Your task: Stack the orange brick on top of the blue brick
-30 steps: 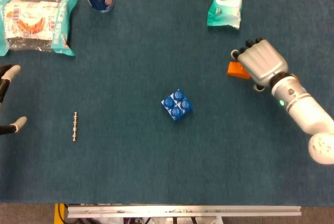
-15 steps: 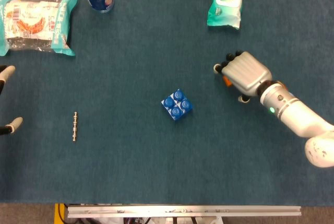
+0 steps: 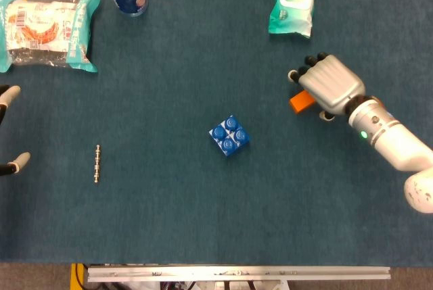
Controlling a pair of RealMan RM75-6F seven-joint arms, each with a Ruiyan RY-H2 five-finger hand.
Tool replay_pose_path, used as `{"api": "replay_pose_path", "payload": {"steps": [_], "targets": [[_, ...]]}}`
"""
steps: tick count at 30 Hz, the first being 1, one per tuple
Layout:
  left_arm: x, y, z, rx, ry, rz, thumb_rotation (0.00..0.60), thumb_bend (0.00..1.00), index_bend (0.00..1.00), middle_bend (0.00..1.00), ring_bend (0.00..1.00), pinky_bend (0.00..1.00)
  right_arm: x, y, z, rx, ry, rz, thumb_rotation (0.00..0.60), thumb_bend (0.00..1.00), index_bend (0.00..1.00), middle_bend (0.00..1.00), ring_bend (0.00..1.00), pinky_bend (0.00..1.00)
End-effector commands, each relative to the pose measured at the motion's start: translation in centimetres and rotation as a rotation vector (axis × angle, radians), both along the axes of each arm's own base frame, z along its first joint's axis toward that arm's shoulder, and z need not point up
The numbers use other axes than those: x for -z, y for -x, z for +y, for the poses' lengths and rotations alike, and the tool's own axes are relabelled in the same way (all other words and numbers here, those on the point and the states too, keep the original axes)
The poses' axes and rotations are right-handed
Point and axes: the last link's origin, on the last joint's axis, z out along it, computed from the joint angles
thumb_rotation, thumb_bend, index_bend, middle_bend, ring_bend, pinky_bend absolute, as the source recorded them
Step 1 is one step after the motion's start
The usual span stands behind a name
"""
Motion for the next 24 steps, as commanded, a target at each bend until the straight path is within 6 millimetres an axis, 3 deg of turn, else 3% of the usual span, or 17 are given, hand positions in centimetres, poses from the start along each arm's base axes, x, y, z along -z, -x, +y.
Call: {"api": "replay_pose_path", "payload": {"steps": [1,8,24], "targets": [[0.00,-0.01,0.01,0.000,0.000,0.000,0.600,0.15,0.10,0.12,0.16,0.10,0.11,0.19,-0.06,0.005,0.000,0.002,0.600,0.11,0.31,0.37,0.21,0.26],[-0.14,0.06,-0.01,-0.003,-0.003,-0.003,0.600,0.15,0.10,0.12,0.16,0.10,0.50,0.24,-0.20,0.002,0.000,0.006,0.600,0.17,0.36,0.38,0.21,0.26],[-0.02,0.20,0.02,-0.008,0.002,0.000,0.600,0.15,0.10,0.12,0.16,0.10,0.84,0.39,-0.11,-0.003,-0.002,0.009,0.600,0.20,0.42,0.40,0.22,0.26]]}}
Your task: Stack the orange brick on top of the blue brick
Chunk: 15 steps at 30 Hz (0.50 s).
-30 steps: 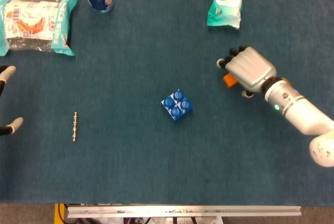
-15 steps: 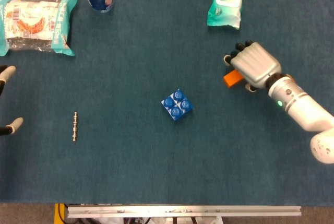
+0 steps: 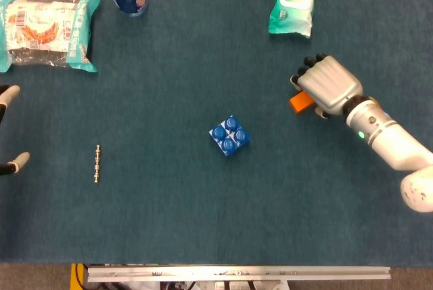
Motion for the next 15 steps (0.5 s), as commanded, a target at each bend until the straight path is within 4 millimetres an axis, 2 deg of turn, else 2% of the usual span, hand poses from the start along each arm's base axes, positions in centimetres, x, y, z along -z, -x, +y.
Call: {"api": "replay_pose_path", "payload": {"steps": [1,11,15], "targets": [[0.02,0.08,-0.03,-0.003,0.001,0.001,0.600,0.15,0.10,0.12,0.16,0.10,0.05,0.11,0.02,0.002,-0.001,0.002,0.600,0.21,0.42,0.41,0.22,0.26],[0.00,0.10,-0.12,-0.003,-0.001,0.001,0.600,0.15,0.10,0.11,0.16,0.10,0.28,-0.04,0.18,0.000,-0.006,-0.015,0.600,0.24,0.44,0.43,0.23,0.26],[-0.04,0.13,-0.14,-0.005,-0.002,0.001,0.600,0.15,0.10,0.11,0.16,0.10,0.25,0.05,0.17,0.005,-0.004,-0.020,0.600,0.28,0.46,0.46,0.24,0.26]]}}
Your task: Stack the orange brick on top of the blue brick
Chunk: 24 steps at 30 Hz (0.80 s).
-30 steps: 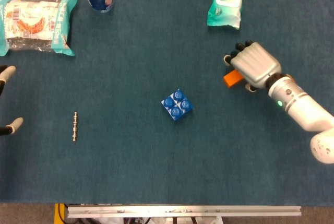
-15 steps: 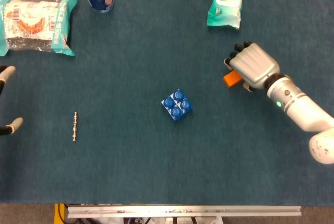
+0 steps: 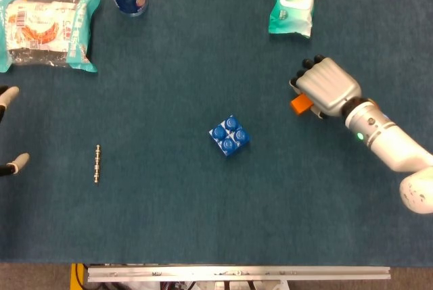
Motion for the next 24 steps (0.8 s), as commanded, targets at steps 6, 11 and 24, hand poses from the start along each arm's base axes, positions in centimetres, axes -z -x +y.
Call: {"api": "replay_pose_path", "payload": {"steps": [6,11,24], "targets": [[0.1,0.0,0.0,-0.001,0.003,0.002,0.600,0.15,0.10,0.11,0.16,0.10,0.1,0.2,-0.1,0.003,0.001,0.005,0.600,0.33,0.48,0.48,0.25,0.26],[0.1,0.1,0.0,-0.004,0.001,0.000,0.600,0.15,0.10,0.11,0.16,0.10,0.1,0.1,-0.1,0.004,0.003,0.000,0.600,0.34,0.52,0.50,0.26,0.26],[-0.1,0.0,0.0,-0.003,-0.003,0.004,0.600,0.15,0.10,0.11,0.16,0.10,-1.6,-2.4,0.1,-0.022,-0.003,-0.098,0.600,0.37,0.57,0.55,0.31,0.27]]}}
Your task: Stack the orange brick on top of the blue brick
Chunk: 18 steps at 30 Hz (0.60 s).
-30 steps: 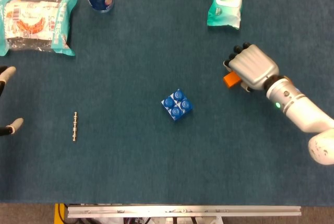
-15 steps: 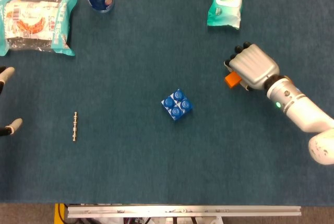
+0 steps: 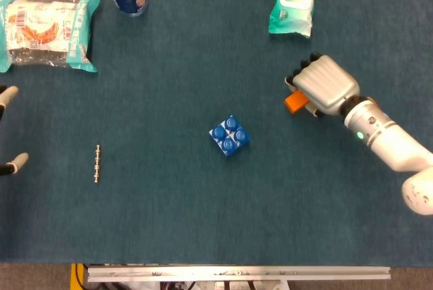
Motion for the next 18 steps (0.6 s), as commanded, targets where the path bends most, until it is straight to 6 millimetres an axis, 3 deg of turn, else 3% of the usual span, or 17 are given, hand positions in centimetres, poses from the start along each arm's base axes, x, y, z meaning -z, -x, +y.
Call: {"api": "replay_pose_path", "payload": {"steps": [1,6,18], "targets": [[0.0,0.0,0.0,-0.002,0.000,0.001,0.600,0.15,0.10,0.11,0.16,0.10,-0.8,-1.5,0.1,-0.016,-0.006,-0.046,0.600,0.37,0.57,0.55,0.31,0.26],[0.0,-0.1,0.0,-0.002,0.002,0.002,0.600,0.15,0.10,0.11,0.16,0.10,-1.2,-3.8,0.7,-0.037,-0.039,-0.088,0.600,0.37,0.57,0.55,0.31,0.27],[0.3,-0.4,0.0,0.007,0.016,0.002,0.600,0.15,0.10,0.11,0.16,0.10,0.1,-8.1,3.0,-0.050,-0.103,-0.113,0.600,0.37,0.57,0.55,0.31,0.26]]}}
